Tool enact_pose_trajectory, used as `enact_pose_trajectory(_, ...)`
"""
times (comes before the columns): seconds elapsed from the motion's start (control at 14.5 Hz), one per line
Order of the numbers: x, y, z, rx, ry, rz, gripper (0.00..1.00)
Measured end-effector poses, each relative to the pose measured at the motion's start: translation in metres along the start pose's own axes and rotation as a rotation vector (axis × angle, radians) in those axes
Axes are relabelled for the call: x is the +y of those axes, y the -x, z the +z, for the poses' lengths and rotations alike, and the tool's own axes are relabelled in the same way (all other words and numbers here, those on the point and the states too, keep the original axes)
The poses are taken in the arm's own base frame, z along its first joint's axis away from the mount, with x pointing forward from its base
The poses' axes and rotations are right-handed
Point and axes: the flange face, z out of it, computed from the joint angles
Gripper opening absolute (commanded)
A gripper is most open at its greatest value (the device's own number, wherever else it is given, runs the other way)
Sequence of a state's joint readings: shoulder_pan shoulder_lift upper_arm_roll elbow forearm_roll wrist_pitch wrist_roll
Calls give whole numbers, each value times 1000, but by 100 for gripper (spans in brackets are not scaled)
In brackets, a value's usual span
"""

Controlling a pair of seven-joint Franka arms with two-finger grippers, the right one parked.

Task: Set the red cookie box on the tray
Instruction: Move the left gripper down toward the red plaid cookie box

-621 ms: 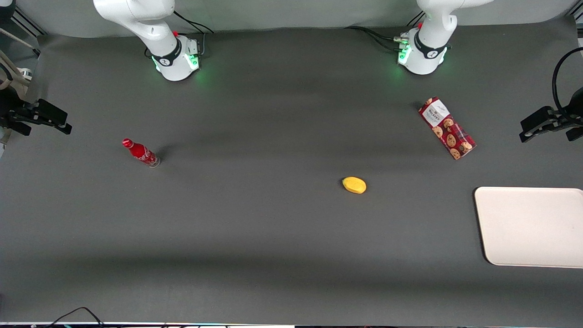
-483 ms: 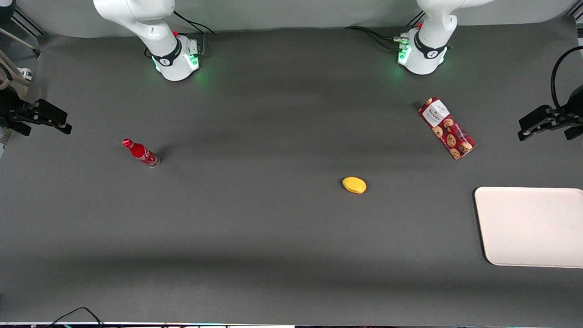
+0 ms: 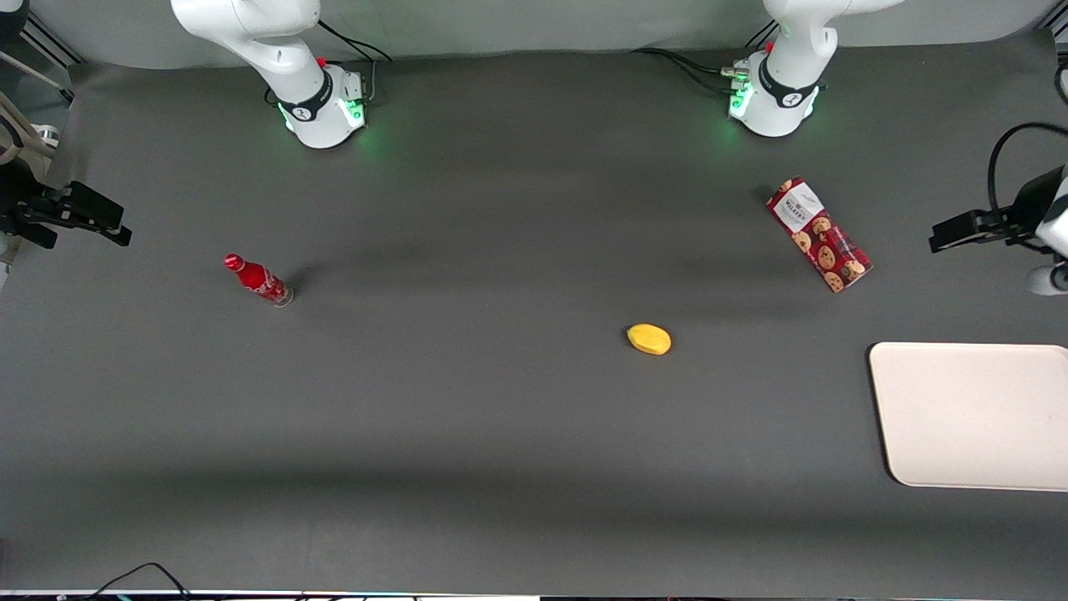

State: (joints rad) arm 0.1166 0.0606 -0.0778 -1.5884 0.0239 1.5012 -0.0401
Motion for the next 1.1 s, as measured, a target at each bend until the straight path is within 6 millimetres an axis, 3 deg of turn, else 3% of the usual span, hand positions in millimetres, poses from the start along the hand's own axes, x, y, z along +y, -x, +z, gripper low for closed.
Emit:
enact_pose_trajectory(0.07, -11, 1, 31, -72, 27, -73, 100)
enact_pose_trajectory(0.34, -25, 19, 109, -207, 39, -268, 100)
enact_pose_trajectory(0.76, -55, 67, 232, -190, 63, -375, 100)
enact_pose_trajectory(1.1, -52, 104, 325, -101, 91, -422, 100)
